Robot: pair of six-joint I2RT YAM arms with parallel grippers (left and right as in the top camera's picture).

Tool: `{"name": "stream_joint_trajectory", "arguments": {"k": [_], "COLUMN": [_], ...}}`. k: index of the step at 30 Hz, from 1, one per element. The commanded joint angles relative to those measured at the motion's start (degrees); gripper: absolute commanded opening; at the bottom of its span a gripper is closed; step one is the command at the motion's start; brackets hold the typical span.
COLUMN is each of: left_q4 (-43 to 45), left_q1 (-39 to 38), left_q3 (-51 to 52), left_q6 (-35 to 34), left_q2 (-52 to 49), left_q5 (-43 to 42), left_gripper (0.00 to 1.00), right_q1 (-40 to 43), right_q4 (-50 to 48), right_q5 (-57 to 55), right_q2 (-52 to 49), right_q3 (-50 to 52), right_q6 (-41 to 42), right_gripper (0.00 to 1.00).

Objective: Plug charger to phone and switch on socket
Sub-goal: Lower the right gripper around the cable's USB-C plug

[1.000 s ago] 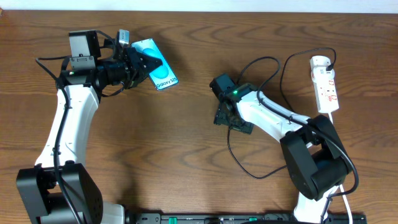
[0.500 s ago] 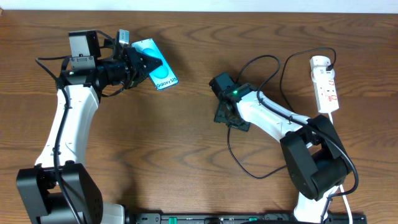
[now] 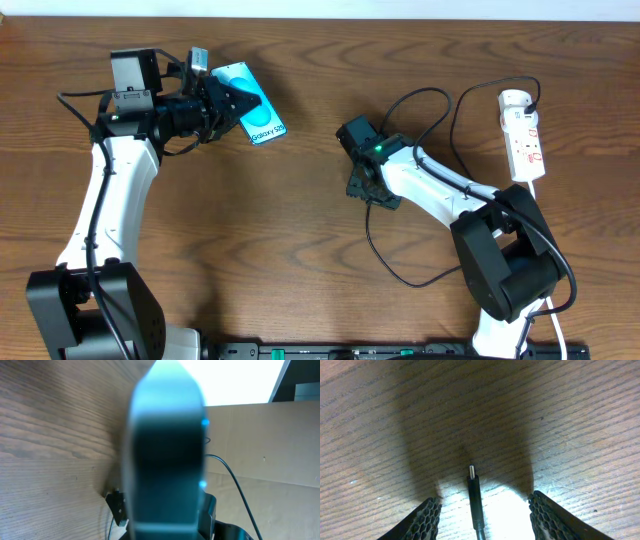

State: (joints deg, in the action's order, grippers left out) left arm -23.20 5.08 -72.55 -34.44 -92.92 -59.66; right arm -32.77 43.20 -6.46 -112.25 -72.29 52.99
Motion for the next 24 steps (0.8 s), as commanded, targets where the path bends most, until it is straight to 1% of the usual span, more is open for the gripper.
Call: {"name": "stream_joint_trajectory", "arguments": {"k": [1,6,11,24], "left_q4": [-0.09,-0.17,-0.37,-0.39], "left_q1": [-0.09,-0.09,-0.09,-0.09], "left_q3": [0.02,0.02,0.02,0.02], "left_q6": [1.25,1.25,1.31,1.44], "left_q2": [-0.31,-0.33,-0.33,-0.31], "left_q5": [-0.76,-0.74,-0.74,-0.76], "left_gripper": [0.07,0.07,0.08,0.07], "right_q1": [-0.31,-0.33,-0.35,-0.74], "right_q4": [0.07,0.07,0.09,0.00], "right_q5": [-0.87,-0.90,-0.87,-0.92], "right_q2": [-0.28,-0.31,-0.31,-0.39], "right_q3": [0.11,0.11,0.13,0.20], "right_q6": [0.35,0.35,0.35,0.35], "right_gripper": [0.56,0.56,0.49,0.48]}}
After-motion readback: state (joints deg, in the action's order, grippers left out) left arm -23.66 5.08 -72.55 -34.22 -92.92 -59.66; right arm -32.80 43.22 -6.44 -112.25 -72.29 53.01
